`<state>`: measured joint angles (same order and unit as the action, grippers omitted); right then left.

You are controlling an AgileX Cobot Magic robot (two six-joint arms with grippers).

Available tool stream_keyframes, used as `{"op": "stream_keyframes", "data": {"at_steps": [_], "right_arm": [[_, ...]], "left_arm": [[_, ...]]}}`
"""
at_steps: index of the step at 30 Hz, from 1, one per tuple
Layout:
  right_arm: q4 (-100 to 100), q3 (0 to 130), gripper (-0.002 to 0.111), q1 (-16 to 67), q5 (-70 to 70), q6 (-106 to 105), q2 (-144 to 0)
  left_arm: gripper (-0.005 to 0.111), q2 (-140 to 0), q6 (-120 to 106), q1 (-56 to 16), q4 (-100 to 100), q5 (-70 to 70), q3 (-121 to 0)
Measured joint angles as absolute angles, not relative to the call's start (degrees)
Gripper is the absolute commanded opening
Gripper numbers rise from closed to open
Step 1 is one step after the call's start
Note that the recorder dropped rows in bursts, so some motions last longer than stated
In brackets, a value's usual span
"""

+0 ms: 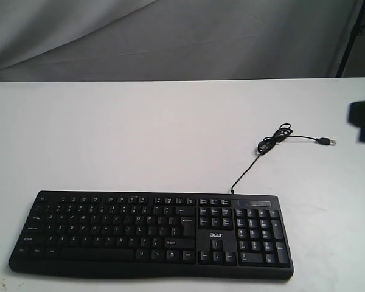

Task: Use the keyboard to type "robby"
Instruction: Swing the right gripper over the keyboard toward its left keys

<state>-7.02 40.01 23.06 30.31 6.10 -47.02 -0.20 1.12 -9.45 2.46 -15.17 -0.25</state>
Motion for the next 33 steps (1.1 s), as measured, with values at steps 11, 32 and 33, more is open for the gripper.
{"op": "stream_keyframes", "data": {"at_steps": [11, 32, 33], "right_arm": [[-8.9, 63.9, 0.0, 44.3, 41.9, -4.6, -78.9], [-13.0, 84.5, 0.0, 53.8, 31.3, -16.5, -113.5], [-13.0, 84.9, 0.0, 53.9, 30.1, -16.8, -114.4]], "left_arm": [[0.0, -0.2, 1.1, -9.5, 2.5, -15.2, -0.2], [0.0, -0.2, 1.1, -9.5, 2.5, -15.2, -0.2], [0.0, -0.2, 1.1, -9.5, 2.5, -15.2, -0.2]]}}
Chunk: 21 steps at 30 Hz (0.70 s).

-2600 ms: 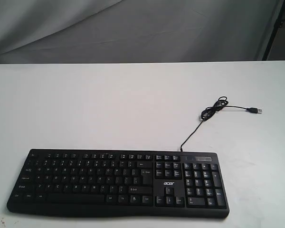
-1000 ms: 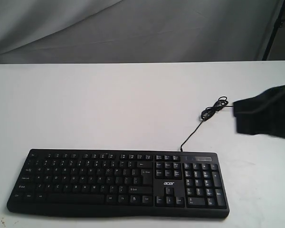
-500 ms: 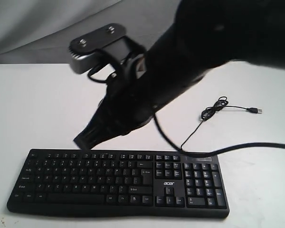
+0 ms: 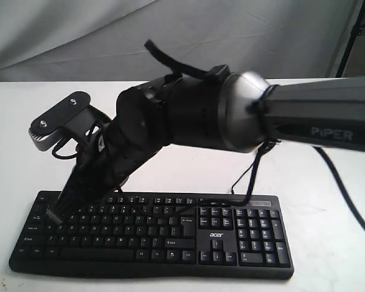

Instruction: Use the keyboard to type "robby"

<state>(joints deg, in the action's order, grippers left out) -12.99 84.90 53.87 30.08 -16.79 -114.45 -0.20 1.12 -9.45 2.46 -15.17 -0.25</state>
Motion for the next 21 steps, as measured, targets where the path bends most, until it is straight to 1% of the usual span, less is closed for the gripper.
{"op": "stream_keyframes", "data": {"at_steps": [8, 21], "right_arm": [[-17.4, 85.1, 0.0, 54.0, 22.8, -19.2, -118.9], [-22.4, 85.1, 0.0, 54.7, 20.1, -23.9, -125.1]], "left_arm": [[0.0, -0.2, 1.1, -9.5, 2.5, -15.2, -0.2], [0.0, -0.2, 1.1, -9.5, 2.5, -15.2, -0.2]]}}
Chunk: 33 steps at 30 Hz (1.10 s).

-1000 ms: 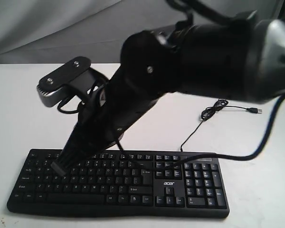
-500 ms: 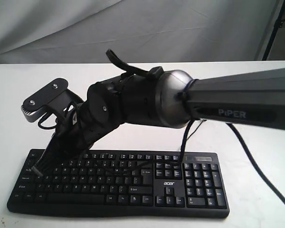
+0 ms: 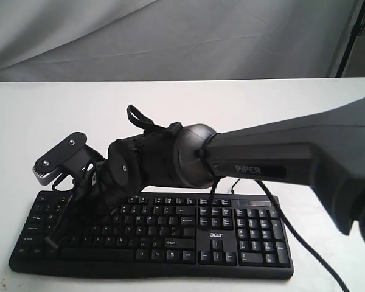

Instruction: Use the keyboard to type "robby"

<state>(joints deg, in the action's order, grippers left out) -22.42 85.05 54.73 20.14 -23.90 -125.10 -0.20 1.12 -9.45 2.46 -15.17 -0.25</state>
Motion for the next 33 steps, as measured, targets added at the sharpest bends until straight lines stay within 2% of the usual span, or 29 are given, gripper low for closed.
{"op": "stream_keyframes", "data": {"at_steps": [33], "right_arm": [[-23.2, 85.1, 0.0, 54.7, 17.5, -24.7, -127.6]], "left_arm": [[0.0, -0.2, 1.1, -9.5, 2.5, -15.2, -0.2]]}}
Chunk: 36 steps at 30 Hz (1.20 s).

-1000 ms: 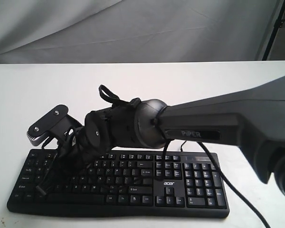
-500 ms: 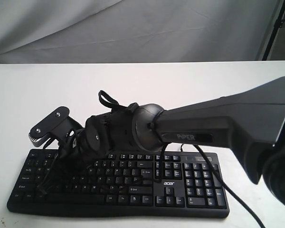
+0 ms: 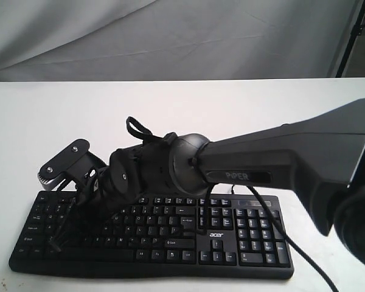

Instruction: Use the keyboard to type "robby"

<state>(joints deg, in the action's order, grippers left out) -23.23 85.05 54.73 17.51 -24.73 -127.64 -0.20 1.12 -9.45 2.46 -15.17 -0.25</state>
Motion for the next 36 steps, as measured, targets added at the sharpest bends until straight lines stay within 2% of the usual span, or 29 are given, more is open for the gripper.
{"op": "stream_keyframes", "data": {"at_steps": [11, 22, 36], "right_arm": [[-21.9, 85.1, 0.0, 54.7, 18.5, -24.7, -126.1], [-21.0, 67.6, 0.0, 50.2, 16.3, -22.5, -111.4], [-21.0, 65.1, 0.0, 50.0, 13.6, -22.5, -113.1]], "left_arm": [[0.0, -0.2, 1.1, -9.5, 2.5, -15.2, -0.2], [0.0, -0.2, 1.1, -9.5, 2.5, -15.2, -0.2], [0.0, -0.2, 1.1, -9.5, 2.5, -15.2, -0.2]]}}
